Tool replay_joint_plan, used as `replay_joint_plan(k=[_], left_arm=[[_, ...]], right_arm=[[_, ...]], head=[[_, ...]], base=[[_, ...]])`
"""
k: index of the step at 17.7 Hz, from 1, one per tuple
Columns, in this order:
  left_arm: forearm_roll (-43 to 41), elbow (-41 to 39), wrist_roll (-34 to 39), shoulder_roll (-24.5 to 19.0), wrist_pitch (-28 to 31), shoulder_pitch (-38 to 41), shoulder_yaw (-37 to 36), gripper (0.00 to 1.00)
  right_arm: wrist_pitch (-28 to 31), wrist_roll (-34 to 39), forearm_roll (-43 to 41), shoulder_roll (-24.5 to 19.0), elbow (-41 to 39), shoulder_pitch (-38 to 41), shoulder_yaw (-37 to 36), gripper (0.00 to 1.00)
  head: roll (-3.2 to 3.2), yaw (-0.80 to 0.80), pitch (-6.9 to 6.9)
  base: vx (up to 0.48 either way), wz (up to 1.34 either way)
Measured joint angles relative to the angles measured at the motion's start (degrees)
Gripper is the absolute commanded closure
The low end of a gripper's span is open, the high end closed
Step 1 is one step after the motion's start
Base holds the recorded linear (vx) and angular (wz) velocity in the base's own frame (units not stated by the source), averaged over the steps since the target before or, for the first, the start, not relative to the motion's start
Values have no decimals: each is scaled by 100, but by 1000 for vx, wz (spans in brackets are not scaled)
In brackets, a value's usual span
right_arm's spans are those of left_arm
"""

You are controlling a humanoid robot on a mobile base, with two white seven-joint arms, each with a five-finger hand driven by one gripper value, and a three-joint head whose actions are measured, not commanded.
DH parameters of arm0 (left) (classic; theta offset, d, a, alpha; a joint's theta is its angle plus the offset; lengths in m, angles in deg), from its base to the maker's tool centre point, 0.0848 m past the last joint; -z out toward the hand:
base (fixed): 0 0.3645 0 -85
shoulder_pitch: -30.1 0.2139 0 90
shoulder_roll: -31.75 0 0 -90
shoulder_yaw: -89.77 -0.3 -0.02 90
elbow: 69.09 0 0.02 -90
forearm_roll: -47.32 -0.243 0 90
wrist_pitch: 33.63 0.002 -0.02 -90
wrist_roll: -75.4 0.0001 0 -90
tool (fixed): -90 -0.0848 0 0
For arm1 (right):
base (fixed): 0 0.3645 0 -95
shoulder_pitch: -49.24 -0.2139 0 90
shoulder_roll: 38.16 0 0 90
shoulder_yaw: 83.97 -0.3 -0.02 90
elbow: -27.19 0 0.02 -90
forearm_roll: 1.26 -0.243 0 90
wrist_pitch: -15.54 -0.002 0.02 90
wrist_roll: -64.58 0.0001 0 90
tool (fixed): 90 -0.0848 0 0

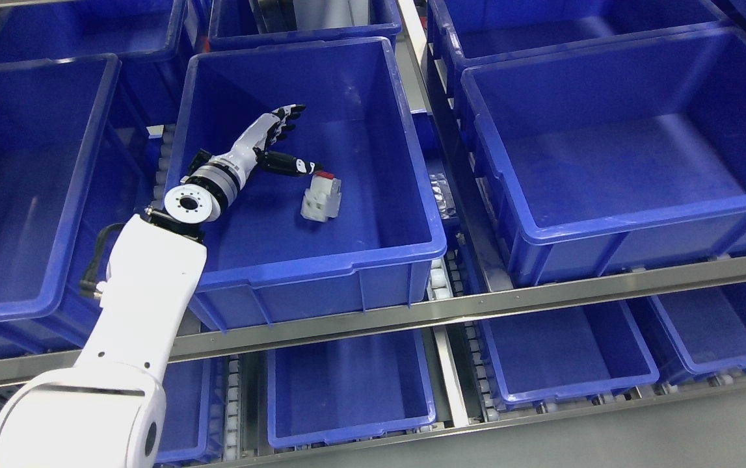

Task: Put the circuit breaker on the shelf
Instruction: 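Withdraw the open left hand upward from the bin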

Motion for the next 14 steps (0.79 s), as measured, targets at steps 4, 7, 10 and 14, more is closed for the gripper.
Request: replay_joint_plan(k=[4, 7, 10, 14], left_arm=[[30, 42, 242, 59, -19, -364, 187, 1], [50, -98, 336, 85, -36, -482, 684, 1], [120, -503, 360, 103, -66, -329, 1253, 1], [261, -1734, 360, 123, 394, 437, 1845, 0]], right_arm=[[0, 0, 0, 0, 0, 0, 0, 0], [0, 0, 0, 0, 0, -2, 0, 0], [0, 0, 0, 0, 0, -2, 0, 0], [0, 0, 0, 0, 0, -2, 0, 0]], head=[[0, 0, 0], [0, 0, 0], [0, 0, 0], [0, 0, 0]], base=[[24, -13], [10, 10], [-31, -65], [-110, -119]])
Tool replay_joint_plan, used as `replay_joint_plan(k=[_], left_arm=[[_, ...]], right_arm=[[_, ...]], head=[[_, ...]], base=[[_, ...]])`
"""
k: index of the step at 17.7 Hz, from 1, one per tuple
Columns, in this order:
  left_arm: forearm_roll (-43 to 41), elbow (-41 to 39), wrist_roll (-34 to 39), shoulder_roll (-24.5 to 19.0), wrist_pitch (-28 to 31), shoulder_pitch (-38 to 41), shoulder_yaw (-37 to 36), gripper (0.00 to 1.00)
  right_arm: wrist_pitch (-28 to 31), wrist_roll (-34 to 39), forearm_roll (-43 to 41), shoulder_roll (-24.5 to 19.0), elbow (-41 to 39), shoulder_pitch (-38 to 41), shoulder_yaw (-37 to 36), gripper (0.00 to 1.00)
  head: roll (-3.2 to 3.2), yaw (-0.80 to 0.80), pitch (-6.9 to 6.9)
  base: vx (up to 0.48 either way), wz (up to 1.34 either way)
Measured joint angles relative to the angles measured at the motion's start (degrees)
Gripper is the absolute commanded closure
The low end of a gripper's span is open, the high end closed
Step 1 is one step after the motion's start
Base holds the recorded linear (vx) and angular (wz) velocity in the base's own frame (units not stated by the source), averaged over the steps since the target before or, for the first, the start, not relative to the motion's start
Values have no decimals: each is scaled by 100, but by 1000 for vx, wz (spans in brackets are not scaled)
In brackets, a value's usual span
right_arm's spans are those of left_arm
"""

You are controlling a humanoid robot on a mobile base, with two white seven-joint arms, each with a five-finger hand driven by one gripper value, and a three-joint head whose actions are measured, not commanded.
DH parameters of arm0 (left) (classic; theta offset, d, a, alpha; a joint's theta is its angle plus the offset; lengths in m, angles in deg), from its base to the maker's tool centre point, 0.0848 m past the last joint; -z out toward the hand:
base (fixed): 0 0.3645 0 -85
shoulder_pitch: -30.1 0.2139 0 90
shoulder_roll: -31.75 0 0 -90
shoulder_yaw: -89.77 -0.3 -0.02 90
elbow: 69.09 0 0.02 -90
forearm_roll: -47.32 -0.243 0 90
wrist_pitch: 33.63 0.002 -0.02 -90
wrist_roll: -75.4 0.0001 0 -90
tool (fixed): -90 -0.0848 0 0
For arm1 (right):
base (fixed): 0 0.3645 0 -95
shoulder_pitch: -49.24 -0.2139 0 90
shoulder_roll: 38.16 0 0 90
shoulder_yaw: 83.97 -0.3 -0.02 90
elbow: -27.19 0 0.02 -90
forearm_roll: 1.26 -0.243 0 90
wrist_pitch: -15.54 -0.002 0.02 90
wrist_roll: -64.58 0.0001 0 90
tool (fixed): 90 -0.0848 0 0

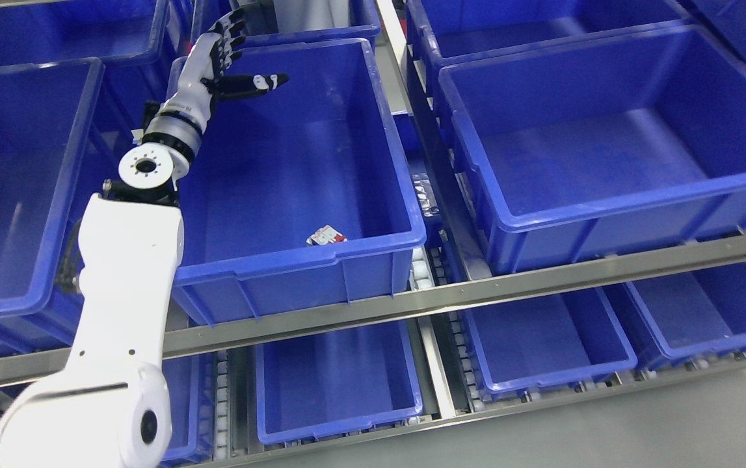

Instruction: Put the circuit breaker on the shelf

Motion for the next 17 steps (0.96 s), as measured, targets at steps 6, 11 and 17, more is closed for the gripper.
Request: replay_joint_plan(k=[6, 11, 17], left_arm=[[243, -2087, 1, 19, 505, 1459, 303, 0], [352, -3266, 4, 27, 519, 2132, 339, 0], [680, -4047, -8, 33, 508, 2680, 47, 0]], right_arm=[[0, 0, 0, 0, 0, 2, 0, 0], [0, 0, 0, 0, 0, 1, 0, 0], [0, 0, 0, 0, 0, 2, 0, 0]], head=[[0, 0, 0], [0, 0, -1], [0, 0, -1]], base=[[-164, -52], [-151, 142], [-110, 74]])
